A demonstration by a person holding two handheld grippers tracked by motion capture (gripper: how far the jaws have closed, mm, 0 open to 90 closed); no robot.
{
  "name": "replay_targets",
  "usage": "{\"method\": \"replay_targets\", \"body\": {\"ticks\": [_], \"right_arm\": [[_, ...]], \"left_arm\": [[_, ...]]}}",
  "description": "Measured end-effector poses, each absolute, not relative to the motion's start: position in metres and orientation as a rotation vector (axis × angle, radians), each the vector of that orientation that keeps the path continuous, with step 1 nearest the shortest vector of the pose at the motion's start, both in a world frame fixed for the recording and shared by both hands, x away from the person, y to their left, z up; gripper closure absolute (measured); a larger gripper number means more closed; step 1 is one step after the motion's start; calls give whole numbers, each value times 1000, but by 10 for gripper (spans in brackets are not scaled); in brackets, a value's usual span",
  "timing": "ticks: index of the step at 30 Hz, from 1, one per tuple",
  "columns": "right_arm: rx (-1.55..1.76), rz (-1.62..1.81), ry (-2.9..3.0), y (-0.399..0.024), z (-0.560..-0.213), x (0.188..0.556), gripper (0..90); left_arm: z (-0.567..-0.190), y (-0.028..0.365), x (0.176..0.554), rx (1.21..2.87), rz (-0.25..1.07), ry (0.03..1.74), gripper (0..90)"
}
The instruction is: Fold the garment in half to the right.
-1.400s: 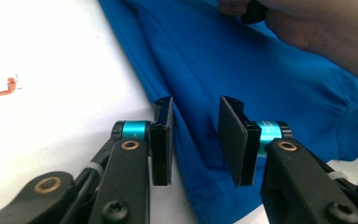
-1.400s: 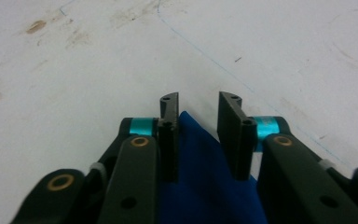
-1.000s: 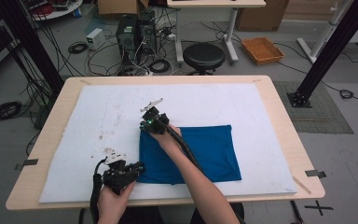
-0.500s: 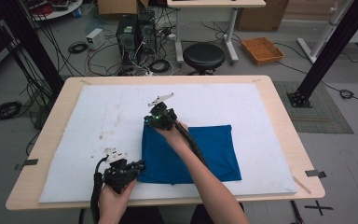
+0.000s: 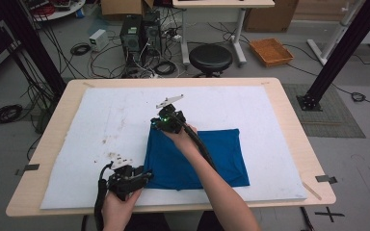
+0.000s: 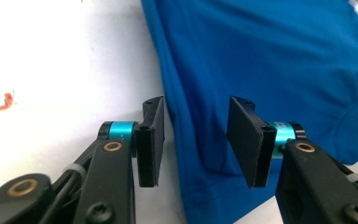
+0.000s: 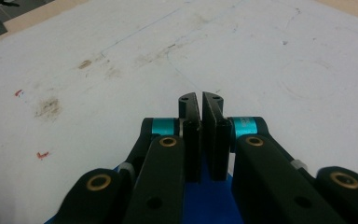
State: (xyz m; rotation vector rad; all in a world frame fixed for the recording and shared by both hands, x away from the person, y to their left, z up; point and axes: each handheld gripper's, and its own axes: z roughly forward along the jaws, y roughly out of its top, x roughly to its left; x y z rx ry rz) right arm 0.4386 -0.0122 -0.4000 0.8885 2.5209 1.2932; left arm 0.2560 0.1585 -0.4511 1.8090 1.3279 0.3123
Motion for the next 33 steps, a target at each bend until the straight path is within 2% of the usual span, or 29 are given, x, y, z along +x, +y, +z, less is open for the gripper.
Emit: {"method": "replay_targets", "body": {"ticks": [1, 6, 8, 18, 33], "right_arm": [[891, 1293, 2521, -13, -400, 439, 869], [892, 1292, 2521, -15, -399, 439, 869], [893, 1295, 2520, -16, -398, 439, 869], [863, 1291, 2525, -30, -391, 439, 869], [856, 1246, 2529, -84, -376, 445, 867]], "left_arm": [[-451, 158, 255, 1807, 323, 1328, 579], [-449, 156, 255, 1811, 311, 1297, 792], [-447, 155, 255, 1807, 309, 1283, 827], [-432, 143, 258, 1789, 260, 1206, 845], [-414, 78, 272, 1824, 170, 1031, 844]]}}
